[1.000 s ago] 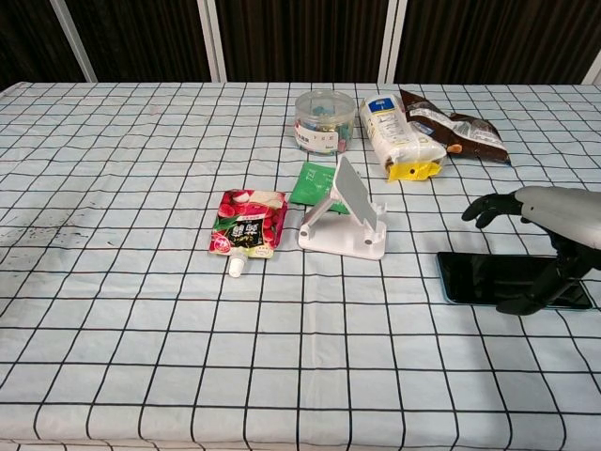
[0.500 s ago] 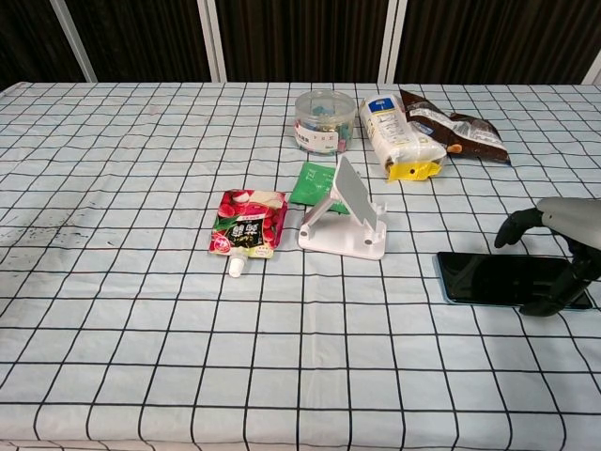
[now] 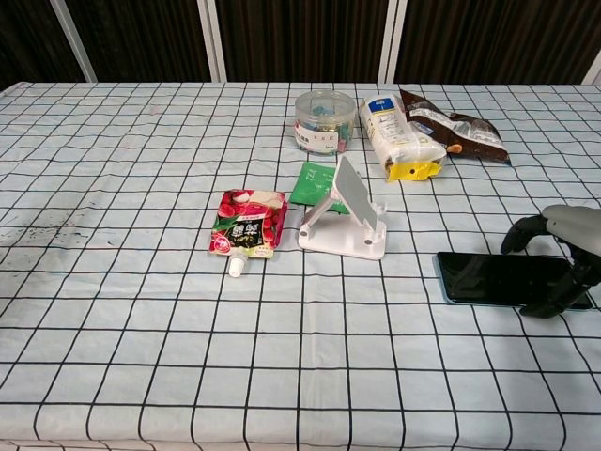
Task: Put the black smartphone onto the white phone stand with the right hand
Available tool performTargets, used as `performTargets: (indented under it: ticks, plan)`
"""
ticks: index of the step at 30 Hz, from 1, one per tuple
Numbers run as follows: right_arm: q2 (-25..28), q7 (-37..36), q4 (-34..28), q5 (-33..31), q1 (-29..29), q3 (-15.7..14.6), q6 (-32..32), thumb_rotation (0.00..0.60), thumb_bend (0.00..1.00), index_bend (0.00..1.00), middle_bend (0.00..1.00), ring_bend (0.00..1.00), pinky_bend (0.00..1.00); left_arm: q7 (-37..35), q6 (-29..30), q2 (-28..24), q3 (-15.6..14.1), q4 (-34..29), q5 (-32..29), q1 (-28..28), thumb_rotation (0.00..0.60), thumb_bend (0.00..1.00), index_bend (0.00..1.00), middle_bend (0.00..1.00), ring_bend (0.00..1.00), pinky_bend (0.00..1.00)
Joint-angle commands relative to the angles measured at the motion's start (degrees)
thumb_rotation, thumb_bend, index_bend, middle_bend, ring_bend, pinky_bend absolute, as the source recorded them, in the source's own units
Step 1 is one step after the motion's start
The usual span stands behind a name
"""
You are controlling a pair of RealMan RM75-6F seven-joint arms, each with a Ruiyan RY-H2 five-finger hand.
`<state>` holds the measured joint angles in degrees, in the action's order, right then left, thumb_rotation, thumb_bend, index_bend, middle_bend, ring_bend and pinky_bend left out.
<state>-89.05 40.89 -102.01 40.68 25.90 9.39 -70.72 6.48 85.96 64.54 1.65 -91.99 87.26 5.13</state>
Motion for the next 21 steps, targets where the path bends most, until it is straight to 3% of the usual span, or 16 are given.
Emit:
performTargets:
  ticks: [1, 21]
  plan:
    - [-0.3, -0.6, 0.4, -0.1, 0.2, 0.0, -0.2, 0.6, 0.28, 0.31, 0.24, 0.0, 0.14, 0.0, -0.1, 0.0, 0.0, 0.0, 0.0, 0.0, 0.6, 0.0, 0.0, 0.0, 0.0, 0.0]
    - [-1.5, -1.6, 1.7, -0.8, 1.1, -1.0, -0.7, 0.6, 0.3, 0.32, 0.25, 0.0, 0.14, 0.0, -0.2, -0.1, 0.1, -0.2, -0.3, 0.0, 0.6, 0.0, 0.0, 0.0, 0.0, 0.0]
